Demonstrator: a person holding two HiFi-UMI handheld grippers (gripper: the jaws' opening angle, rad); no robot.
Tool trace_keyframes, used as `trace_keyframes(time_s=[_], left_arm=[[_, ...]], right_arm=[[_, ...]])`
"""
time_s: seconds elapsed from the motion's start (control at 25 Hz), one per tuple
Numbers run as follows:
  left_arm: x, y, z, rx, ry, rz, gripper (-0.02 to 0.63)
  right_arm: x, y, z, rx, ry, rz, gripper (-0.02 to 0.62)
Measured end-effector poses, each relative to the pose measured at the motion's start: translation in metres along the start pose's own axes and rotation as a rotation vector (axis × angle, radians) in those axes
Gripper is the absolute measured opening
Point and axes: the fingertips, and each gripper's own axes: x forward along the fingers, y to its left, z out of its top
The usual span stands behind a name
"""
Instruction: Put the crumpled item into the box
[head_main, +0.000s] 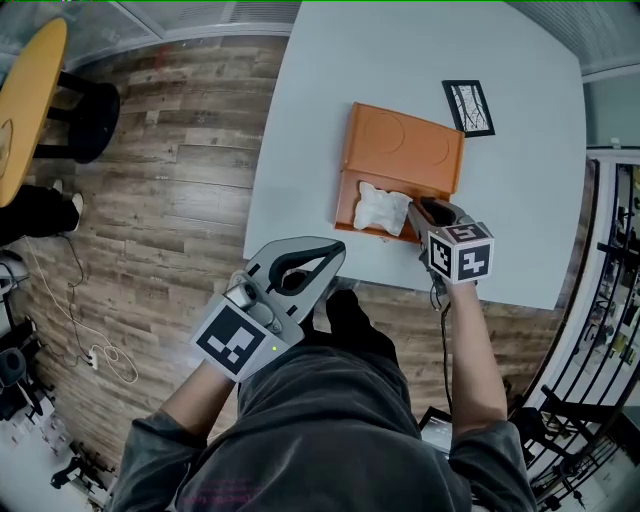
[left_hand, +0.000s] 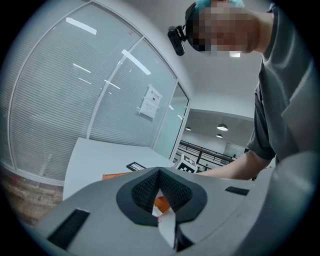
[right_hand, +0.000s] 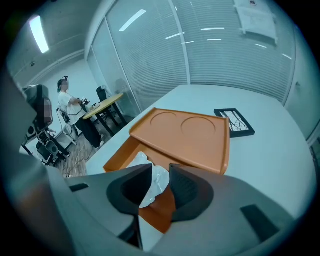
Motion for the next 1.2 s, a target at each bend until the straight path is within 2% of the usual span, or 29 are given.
trace_keyframes(time_s=[0.32, 0.68, 1.2], left_arm=[[0.0, -0.011, 0.012, 0.041, -0.005, -0.018, 0.012], [0.0, -0.025, 0.031, 0.093, -0.011, -0.027, 0.012], [-0.009, -0.047, 0.062, 0.17, -0.043, -0.029, 0.012]], right_arm=[[-0.038, 0.009, 0.019, -0.018, -0.096, -0.004, 0.084], [-0.087, 0.031, 0.05, -0.069, -0.234, 0.006, 0.006], [-0.175, 0.077, 0.095, -0.153, -0.474, 0.056, 0.006]])
